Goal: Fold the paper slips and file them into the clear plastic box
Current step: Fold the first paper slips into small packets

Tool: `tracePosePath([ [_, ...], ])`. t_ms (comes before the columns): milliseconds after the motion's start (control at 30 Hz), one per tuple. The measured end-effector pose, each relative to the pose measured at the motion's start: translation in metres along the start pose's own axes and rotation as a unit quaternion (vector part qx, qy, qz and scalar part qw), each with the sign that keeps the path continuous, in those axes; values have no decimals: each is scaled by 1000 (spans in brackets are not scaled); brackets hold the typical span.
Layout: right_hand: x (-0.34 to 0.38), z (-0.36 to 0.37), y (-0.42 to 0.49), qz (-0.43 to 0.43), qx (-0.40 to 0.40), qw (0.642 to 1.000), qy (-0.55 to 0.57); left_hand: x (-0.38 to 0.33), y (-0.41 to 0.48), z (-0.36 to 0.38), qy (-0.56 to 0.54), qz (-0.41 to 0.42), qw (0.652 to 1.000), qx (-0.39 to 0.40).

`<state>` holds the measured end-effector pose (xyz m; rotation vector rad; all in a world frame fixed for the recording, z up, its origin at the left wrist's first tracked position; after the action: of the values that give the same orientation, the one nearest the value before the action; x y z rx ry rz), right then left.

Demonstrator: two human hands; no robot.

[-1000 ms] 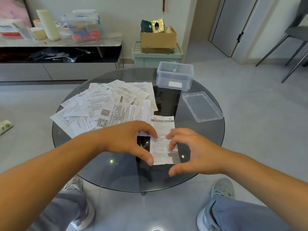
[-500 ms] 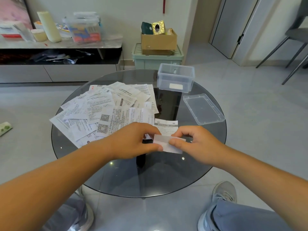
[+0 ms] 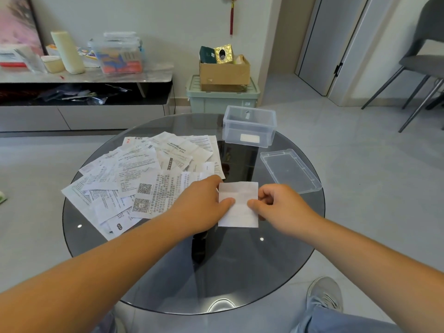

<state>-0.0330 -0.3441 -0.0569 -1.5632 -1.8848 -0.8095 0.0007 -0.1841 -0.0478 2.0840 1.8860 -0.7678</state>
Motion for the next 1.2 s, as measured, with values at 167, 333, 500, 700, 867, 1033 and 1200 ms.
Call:
tracePosePath([
  [167, -7, 0, 10, 47, 14, 998, -47, 2, 10, 9, 1, -26, 999, 27],
  [333, -2, 2, 17, 18, 35, 994, -104, -1, 9, 8, 29, 9, 999, 14],
  [500, 8, 6, 14, -61, 67, 982, -167, -2, 4, 7, 58, 41, 997, 6],
  [700, 13, 18, -6, -141, 119, 949, -256, -5, -10, 12, 93, 103, 990, 4],
  [867, 13, 28, -16, -144, 105, 945, -273, -15, -30, 8, 192, 224, 951, -93],
  [1033, 9, 28, -20, -136, 109, 954, -243, -1, -29, 18, 208, 216, 953, -49],
  [1200, -3, 25, -26, -114, 169, 954, -219, 10, -25, 18, 184, 201, 962, -13],
])
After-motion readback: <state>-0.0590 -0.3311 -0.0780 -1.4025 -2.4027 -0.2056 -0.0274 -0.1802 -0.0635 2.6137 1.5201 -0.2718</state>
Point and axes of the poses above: each hand's wrist, its own y-axis towards the middle knuckle, its own z-axis out of the palm, x = y × z, the point moved 10 cm from there along y, towards the middle knuckle, and after that the axes turned 15 degrees about -z, right-handed, at the moved point
